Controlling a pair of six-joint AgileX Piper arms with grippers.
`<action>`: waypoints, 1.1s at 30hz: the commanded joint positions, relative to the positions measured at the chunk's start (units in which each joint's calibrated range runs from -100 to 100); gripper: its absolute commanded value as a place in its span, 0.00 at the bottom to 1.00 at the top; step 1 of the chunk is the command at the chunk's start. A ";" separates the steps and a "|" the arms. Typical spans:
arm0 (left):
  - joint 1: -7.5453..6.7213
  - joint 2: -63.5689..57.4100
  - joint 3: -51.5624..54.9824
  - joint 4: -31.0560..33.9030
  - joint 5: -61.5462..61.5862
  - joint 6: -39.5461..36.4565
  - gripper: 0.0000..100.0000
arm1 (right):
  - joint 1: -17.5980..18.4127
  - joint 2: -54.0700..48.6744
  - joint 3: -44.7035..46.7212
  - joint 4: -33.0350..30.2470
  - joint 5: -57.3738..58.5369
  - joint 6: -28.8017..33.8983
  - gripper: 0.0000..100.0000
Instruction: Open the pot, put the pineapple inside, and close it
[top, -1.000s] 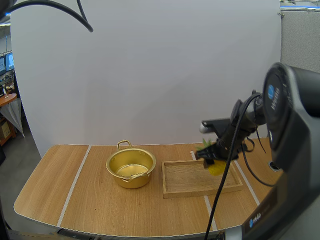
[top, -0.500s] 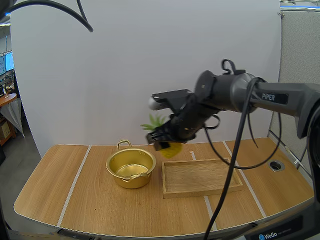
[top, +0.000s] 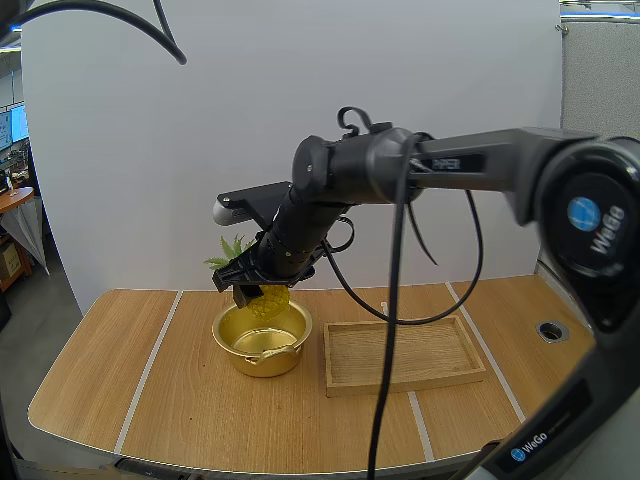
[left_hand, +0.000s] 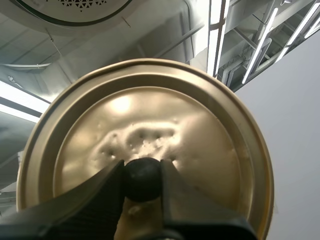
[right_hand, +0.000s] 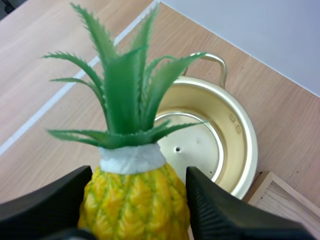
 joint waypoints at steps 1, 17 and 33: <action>-0.20 -0.42 -0.41 0.22 -1.91 0.07 0.00 | 0.06 2.62 -1.30 -2.90 -1.72 1.55 0.00; -0.20 -0.42 -0.41 0.22 -1.91 0.07 0.00 | 0.06 14.68 -1.30 -4.91 -12.09 2.21 0.00; -0.20 -0.42 -0.41 0.22 -1.91 0.07 0.00 | 0.06 17.16 -1.30 -8.79 -11.20 4.57 1.00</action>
